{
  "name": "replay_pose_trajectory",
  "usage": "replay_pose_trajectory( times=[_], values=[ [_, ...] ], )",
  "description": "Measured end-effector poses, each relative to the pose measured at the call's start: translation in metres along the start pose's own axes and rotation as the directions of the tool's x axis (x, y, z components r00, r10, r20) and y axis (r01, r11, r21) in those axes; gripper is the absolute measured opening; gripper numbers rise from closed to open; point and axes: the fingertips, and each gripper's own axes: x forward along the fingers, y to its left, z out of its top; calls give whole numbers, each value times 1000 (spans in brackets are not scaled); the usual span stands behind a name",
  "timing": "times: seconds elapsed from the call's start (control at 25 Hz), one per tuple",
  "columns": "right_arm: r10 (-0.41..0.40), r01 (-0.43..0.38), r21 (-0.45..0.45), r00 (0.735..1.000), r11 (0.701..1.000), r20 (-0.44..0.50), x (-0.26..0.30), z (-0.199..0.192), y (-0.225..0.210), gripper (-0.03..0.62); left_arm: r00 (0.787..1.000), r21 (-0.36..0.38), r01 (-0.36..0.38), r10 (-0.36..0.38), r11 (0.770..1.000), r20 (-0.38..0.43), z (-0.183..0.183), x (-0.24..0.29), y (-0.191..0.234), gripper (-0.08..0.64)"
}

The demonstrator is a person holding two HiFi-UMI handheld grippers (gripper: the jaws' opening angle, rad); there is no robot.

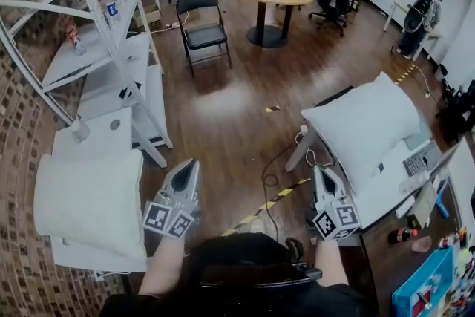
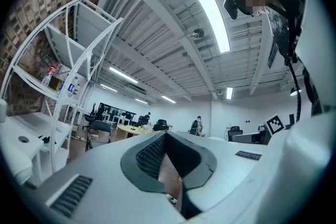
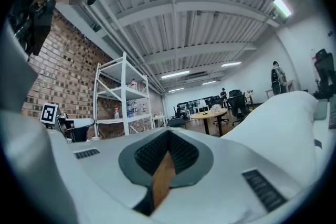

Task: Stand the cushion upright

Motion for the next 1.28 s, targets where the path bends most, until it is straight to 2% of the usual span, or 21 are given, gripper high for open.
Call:
replay_pose_trajectory(
  times=[0.16, 0.32, 0.44, 0.56, 0.68, 0.84, 1.04, 1.16, 1.28],
  values=[
    [-33, 32, 20, 999, 999, 38, 34, 16, -51, 5, 999, 29, 45, -45, 999, 1, -2, 70, -2, 2],
    [-53, 52, 24, 997, 998, 48, 38, 29, -89, 5, 997, 39, 82, -82, 996, 11, -8, 120, -19, 2],
    [-84, 83, 20, 995, 996, 53, 41, 40, -119, 5, 991, 48, 134, -134, 990, -13, -21, 162, -34, 2],
    [-151, 150, 26, 987, 988, 60, 37, 43, -146, 5, 977, 20, 210, -209, 978, -33, -38, 203, -45, 2],
    [-246, 244, 31, 967, 969, 64, 32, 44, -177, 5, 956, -40, 288, -290, 957, -38, -57, 248, -52, 2],
    [-364, 363, 27, 929, 931, 70, 35, 48, -212, 5, 919, -70, 390, -393, 918, -39, -77, 307, -60, 2],
    [-506, 505, 32, 857, 862, 101, 55, 63, -243, 5, 854, -119, 514, -520, 850, -27, -93, 391, -56, 2],
    [-583, 584, 24, 805, 811, 113, 67, 72, -255, 5, 801, -143, 591, -598, 794, -11, -95, 437, -53, 2],
    [-663, 665, 32, 737, 746, 131, 73, 78, -266, 5, 744, -180, 658, -669, 731, 0, -100, 479, -49, 2]
  ],
)
